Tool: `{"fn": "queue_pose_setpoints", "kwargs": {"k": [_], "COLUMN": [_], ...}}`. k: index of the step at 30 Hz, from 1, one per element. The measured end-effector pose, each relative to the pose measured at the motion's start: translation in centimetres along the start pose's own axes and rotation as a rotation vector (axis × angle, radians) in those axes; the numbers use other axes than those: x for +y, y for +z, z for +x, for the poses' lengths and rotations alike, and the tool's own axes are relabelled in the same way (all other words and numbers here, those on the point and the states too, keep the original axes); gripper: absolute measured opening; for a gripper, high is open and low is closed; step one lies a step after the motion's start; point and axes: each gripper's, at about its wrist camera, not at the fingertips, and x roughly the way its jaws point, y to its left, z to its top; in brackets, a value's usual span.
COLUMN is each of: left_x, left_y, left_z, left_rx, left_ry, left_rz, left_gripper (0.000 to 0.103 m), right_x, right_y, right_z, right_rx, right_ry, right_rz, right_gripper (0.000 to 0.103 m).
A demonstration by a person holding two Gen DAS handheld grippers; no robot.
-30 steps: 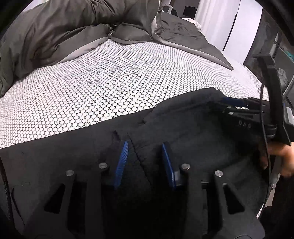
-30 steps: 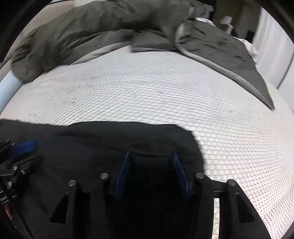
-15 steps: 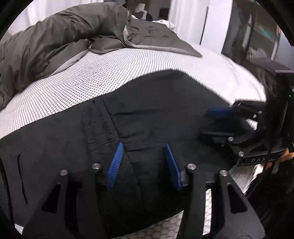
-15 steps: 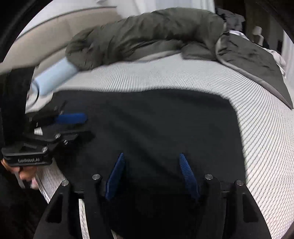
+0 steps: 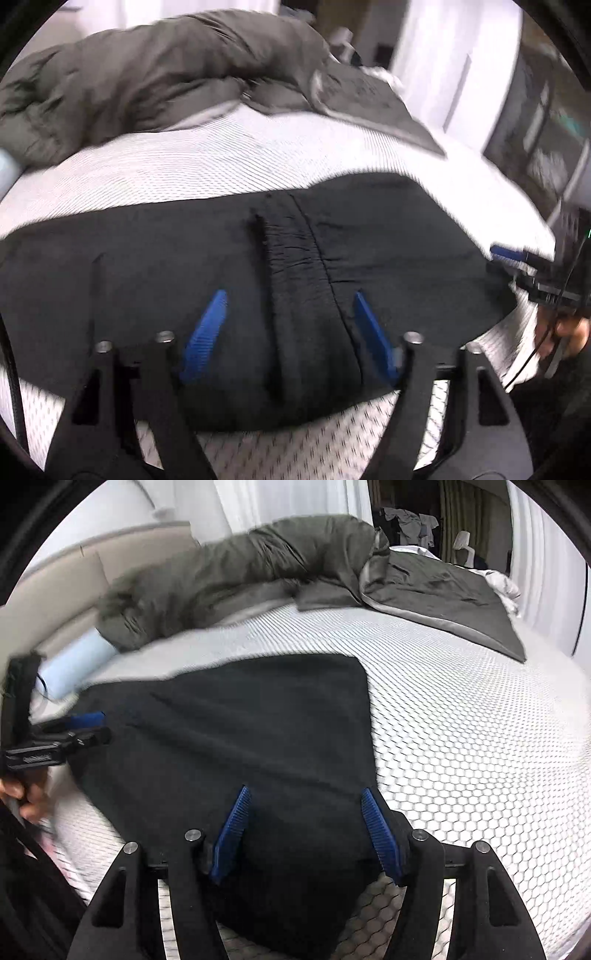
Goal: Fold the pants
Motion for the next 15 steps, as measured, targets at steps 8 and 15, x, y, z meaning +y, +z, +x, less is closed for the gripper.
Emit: {"fn": "queue_pose_setpoints", "kwargs": {"k": [8, 15], "left_x": [7.3, 16.3], "left_y": [-3.3, -6.3], "left_z": [-8.1, -8.8], "left_rx": [-0.135, -0.141], "left_ry": [0.145, 0.147], "left_rz": [-0.228, -0.584], "left_gripper": [0.102, 0.101], "right_x": [-0.6, -3.3], "right_y": [-1.4, -3.3], "right_z": [-3.7, -6.9], "right_rx": [-0.124, -0.217], "right_ry": [0.010, 0.031], "right_rz": [0.094, 0.241], "right_gripper": [0.100, 0.101]}}
